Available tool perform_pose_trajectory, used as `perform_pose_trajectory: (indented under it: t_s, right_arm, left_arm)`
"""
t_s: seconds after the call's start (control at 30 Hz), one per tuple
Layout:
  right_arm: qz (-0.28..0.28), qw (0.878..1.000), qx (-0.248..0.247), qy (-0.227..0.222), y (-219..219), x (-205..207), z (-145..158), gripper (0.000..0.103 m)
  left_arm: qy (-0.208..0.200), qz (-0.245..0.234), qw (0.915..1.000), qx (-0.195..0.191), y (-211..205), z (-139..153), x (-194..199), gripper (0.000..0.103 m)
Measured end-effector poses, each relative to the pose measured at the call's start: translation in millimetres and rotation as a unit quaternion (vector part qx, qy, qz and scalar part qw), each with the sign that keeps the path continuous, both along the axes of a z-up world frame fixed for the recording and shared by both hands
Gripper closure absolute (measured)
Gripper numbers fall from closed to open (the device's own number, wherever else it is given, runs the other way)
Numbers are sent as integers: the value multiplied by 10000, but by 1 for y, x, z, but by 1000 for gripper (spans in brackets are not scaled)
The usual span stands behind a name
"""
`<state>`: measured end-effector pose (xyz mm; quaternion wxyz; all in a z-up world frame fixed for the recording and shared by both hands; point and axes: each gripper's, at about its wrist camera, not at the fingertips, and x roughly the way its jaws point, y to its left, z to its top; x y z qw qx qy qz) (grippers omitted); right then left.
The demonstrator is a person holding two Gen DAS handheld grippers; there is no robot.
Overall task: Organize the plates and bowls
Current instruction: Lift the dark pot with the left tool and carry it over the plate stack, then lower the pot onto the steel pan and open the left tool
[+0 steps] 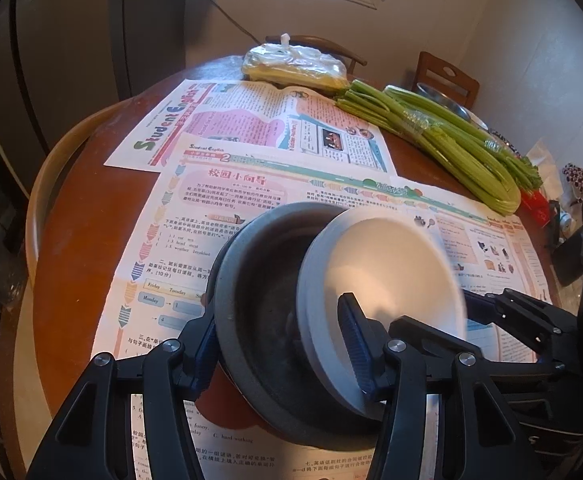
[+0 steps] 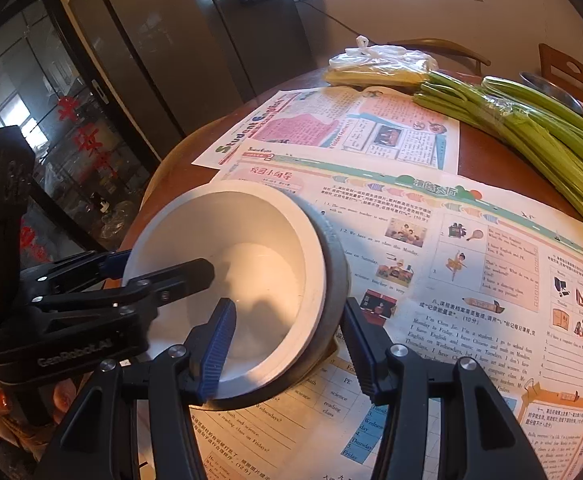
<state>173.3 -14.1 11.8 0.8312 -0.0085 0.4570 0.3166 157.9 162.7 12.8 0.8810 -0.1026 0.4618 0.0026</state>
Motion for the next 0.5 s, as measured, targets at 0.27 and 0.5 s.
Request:
perform_pose_trajectory:
  t_s: [0.27, 0.5]
  right_arm:
    - [-127, 9998, -95, -91, -4, -4, -1, 48]
    - [-205, 9995, -74, -236, -14, -6, 6, 48]
  left_arm:
    - [-92, 50, 9999, 90, -1, 8, -10, 46]
    - [-267, 290, 9990, 233, 3, 18, -22, 45]
